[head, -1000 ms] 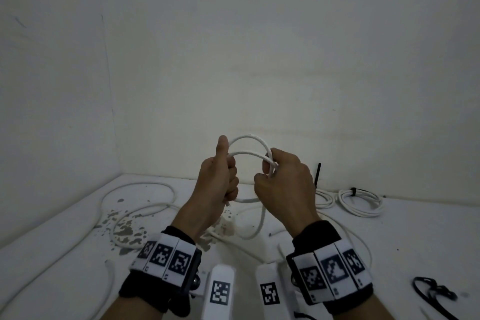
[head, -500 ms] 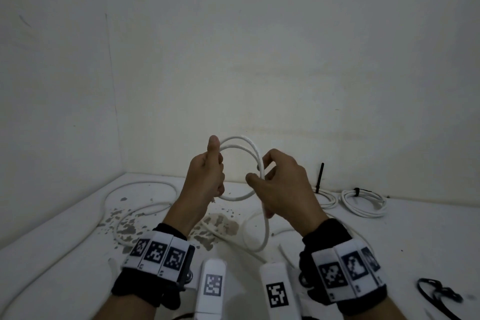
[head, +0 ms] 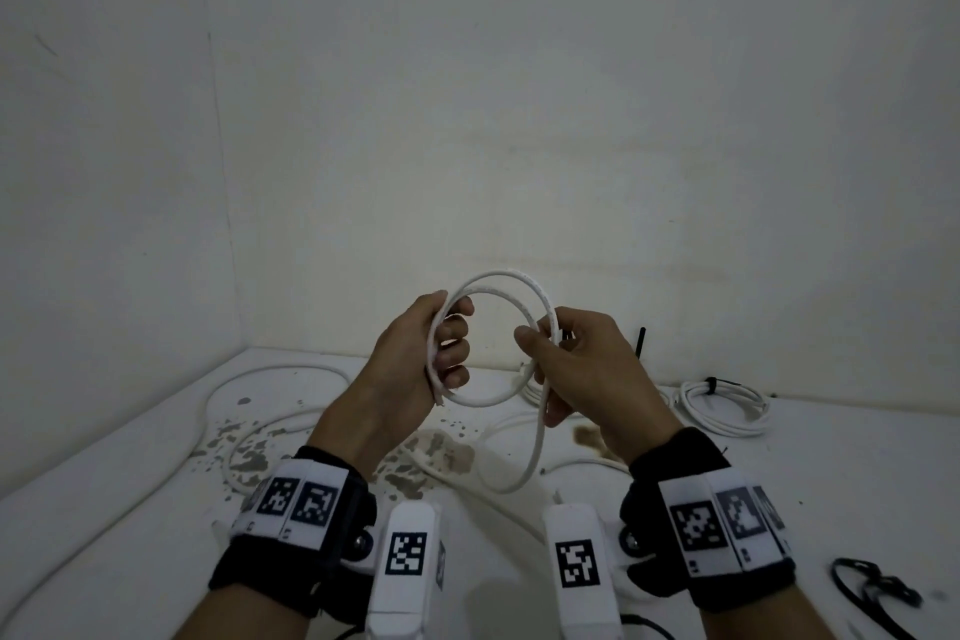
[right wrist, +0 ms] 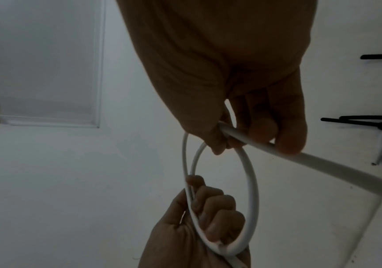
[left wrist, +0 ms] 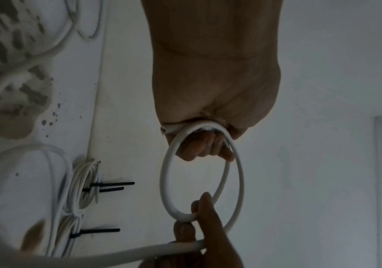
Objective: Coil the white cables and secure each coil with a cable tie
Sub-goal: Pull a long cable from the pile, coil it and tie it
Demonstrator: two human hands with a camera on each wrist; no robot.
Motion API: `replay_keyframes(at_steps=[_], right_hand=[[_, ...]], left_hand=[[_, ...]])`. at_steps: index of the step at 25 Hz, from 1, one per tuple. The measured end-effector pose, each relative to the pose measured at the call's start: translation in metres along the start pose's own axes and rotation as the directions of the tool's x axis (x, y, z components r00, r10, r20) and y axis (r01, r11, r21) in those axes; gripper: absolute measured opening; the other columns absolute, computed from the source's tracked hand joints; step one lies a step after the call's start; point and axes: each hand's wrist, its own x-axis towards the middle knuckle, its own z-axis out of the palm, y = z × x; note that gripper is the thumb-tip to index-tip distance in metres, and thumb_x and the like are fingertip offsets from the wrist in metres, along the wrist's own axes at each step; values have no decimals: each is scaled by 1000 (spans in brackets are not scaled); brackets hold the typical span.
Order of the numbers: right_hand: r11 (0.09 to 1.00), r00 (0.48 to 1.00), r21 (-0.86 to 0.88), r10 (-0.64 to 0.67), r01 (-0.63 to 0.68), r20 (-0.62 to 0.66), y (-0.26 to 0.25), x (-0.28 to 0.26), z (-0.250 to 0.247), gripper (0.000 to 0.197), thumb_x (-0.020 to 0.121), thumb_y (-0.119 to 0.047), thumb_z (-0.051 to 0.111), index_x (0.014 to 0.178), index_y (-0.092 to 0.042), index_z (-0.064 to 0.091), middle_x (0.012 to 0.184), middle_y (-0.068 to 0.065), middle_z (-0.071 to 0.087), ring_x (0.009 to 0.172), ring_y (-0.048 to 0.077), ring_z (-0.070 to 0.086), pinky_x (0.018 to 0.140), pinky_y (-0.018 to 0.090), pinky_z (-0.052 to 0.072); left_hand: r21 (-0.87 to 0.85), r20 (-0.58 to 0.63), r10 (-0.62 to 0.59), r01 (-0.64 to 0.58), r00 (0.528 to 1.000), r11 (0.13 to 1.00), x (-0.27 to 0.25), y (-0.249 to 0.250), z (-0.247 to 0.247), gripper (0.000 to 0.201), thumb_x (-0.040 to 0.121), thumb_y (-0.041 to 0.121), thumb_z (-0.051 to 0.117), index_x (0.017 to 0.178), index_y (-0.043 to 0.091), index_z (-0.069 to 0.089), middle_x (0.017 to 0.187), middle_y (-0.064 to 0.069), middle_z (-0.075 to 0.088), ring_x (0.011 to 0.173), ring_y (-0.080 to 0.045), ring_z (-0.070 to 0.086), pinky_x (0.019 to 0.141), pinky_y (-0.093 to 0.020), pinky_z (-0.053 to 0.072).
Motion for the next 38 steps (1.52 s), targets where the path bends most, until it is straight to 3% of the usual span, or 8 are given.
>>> replay_keyframes(at_steps=[8, 14, 18, 24, 27, 30, 33, 38], right_hand=[[987, 999, -153, -41, 45, 34, 1, 0, -2, 27, 97, -32, 60, 82, -9, 62, 67, 20, 66, 37, 21, 57, 41, 27, 49], [923, 993, -367, -118, 119, 23, 8, 4, -9, 25, 96, -33, 61, 76, -19, 63, 63, 5, 63, 47, 18, 58, 42, 21, 45], [889, 985, -424, -161, 173, 64, 11, 4, -4, 27, 95, -38, 61, 74, -22, 63, 62, 4, 64, 51, 19, 58, 57, 38, 55], [896, 986, -413, -158, 163, 45, 13, 6, -6, 26, 92, -45, 64, 73, -28, 68, 51, -5, 52, 46, 10, 46, 50, 26, 41], [914, 984, -363, -172, 180, 53, 12, 6, -7, 26, 90, -46, 66, 73, -27, 69, 51, -6, 50, 48, 9, 42, 50, 22, 35], [966, 980, -182, -170, 186, 102, 5, 1, -10, 24, 84, -53, 72, 89, -30, 72, 49, -3, 53, 45, 10, 46, 48, 27, 44], [988, 980, 42, -156, 152, 123, -3, 0, -10, 16, 91, -37, 70, 92, -22, 71, 48, 0, 50, 42, 15, 45, 47, 34, 47], [968, 975, -118, -215, 220, 48, 0, 5, -6, 16, 90, -35, 71, 85, -20, 73, 48, -12, 49, 41, 4, 40, 48, 21, 35]], left_hand=[[376, -14, 27, -20, 1000, 926, 1, 0, -11, 38, 101, 42, 43, 79, 20, 64, 63, 9, 34, 53, -8, 28, 57, -25, 28], [456, 30, -13, -2, 999, 890, -6, 8, -10, 32, 101, 15, 42, 103, 6, 72, 77, -1, 62, 67, -13, 56, 67, -29, 47], [409, -109, -74, 112, 991, 906, -4, -2, 1, 27, 95, 9, 32, 82, 6, 56, 56, -2, 49, 47, -13, 38, 47, -24, 34], [472, -114, -128, 167, 985, 866, -6, -3, 8, 47, 100, 49, 34, 62, 22, 33, 56, 5, 25, 49, -12, 21, 48, -25, 22], [521, -76, -90, 117, 993, 846, -9, -3, 8, 48, 101, 52, 36, 64, 23, 32, 58, 5, 24, 49, -11, 22, 46, -24, 22], [525, -70, -73, 99, 995, 845, -10, -3, 8, 49, 101, 53, 38, 63, 21, 38, 55, 7, 25, 47, -10, 17, 44, -23, 16], [535, -96, -39, 85, 995, 841, -10, -6, 9, 50, 99, 55, 39, 63, 21, 41, 54, 8, 26, 46, -10, 18, 45, -23, 16], [596, -37, -65, 75, 997, 799, -9, -7, 11, 54, 94, 66, 37, 59, 25, 33, 57, 7, 25, 49, -11, 21, 48, -25, 21]])
